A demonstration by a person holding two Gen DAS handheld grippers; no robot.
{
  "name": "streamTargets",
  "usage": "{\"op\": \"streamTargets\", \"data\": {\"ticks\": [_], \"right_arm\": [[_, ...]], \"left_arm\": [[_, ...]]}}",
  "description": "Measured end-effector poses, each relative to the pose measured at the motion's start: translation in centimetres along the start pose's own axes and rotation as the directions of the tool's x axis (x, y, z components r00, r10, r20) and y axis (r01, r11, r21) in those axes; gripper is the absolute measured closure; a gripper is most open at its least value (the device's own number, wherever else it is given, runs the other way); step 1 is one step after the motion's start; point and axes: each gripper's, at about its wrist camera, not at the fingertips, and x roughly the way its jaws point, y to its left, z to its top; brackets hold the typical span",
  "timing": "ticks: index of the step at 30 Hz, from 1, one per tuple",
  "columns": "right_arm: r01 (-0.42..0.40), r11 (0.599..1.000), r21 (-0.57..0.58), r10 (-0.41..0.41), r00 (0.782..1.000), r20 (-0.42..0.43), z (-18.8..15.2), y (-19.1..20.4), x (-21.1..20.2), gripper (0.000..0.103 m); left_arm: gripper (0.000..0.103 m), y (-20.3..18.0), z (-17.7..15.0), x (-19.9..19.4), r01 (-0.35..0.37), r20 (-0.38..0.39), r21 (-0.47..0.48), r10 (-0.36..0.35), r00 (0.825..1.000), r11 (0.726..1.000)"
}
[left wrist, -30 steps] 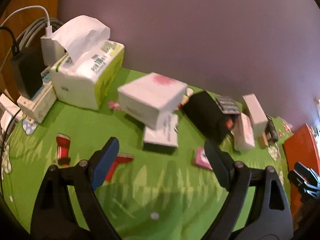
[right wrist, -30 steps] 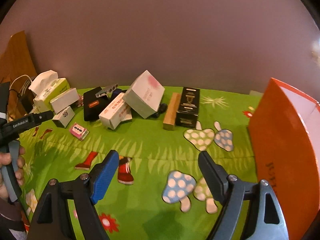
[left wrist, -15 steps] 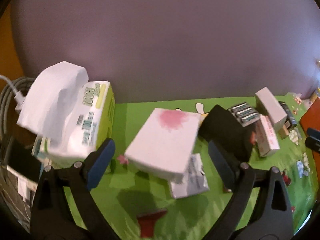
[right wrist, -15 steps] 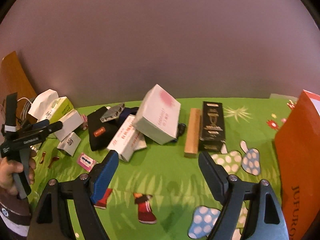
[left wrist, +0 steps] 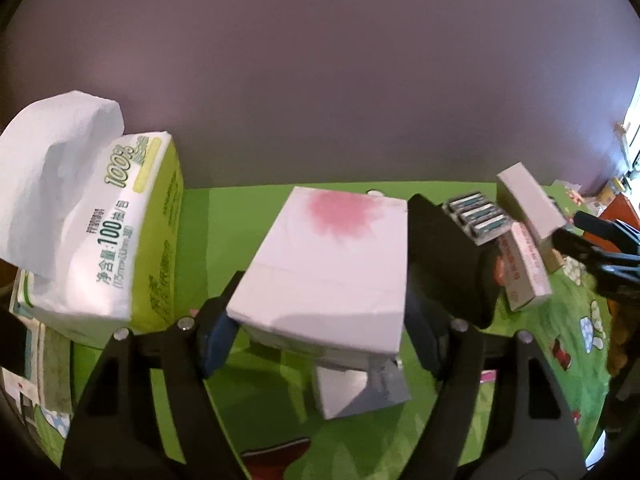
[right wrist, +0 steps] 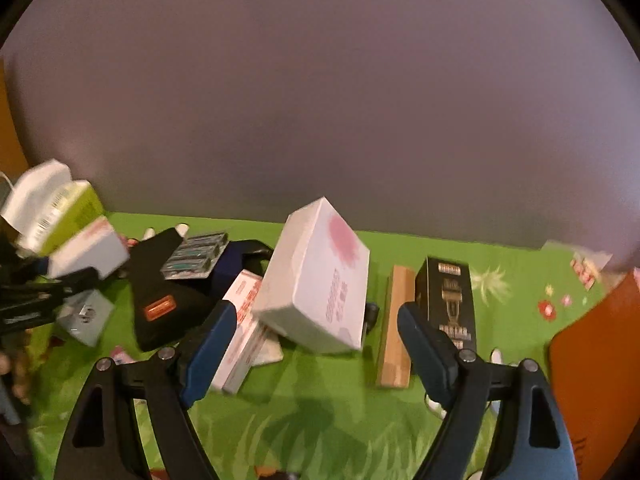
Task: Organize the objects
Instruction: 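Grasp the white box with pink print using the left gripper, then grasp the upright white box with pink print using the right gripper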
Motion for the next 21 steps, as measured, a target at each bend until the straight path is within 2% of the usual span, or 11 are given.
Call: {"op": "streamTargets", "data": {"ticks": [5, 8, 9, 12, 16, 19, 21], "right_arm": [[0.095, 0.993, -0.066, -0.096, 0.995, -0.016, 0.2, 1.5, 1.9, 0.019], [0.109, 0.991, -0.075, -0.109, 0.994, 0.003, 0.2, 1.5, 2.0, 0.020], [0.113, 0.991, -0.072, -0.113, 0.994, 0.005, 0.2, 1.3, 2.1, 0.025], [0.073, 0.997, -0.025, -0.073, 0.997, -0.008, 0.2, -0.1, 2.2, 0.039], [0.047, 0.999, 0.024, -0.046, 0.999, -0.026, 0.0, -1.9, 2.1, 0.044], [0.030, 0.999, 0.029, -0.030, 1.000, -0.006, -0.1, -2.6, 1.9, 0.048], [0.020, 0.999, 0.028, -0.020, 1.000, 0.003, 0.1, -2.9, 1.8, 0.056]], "left_arm": [[0.027, -0.3, 0.0, -0.3, 0.025, 0.019, -0.016, -0.024, 1.000, 1.000], [0.027, -0.4, 0.1, -0.7, 0.029, 0.034, -0.022, -0.029, 0.999, 0.999], [0.027, -0.5, 0.1, -0.8, 0.029, 0.040, -0.021, -0.028, 0.999, 0.999], [0.027, -0.7, 0.3, -1.3, 0.038, 0.056, -0.022, -0.037, 0.998, 0.999], [0.027, -1.0, 0.4, -2.0, 0.042, 0.074, -0.024, -0.040, 0.996, 0.999], [0.027, -1.4, 0.5, -2.2, 0.042, 0.080, -0.019, -0.040, 0.996, 0.999], [0.027, -1.8, 0.4, -2.4, 0.042, 0.082, -0.016, -0.041, 0.996, 0.999]]}}
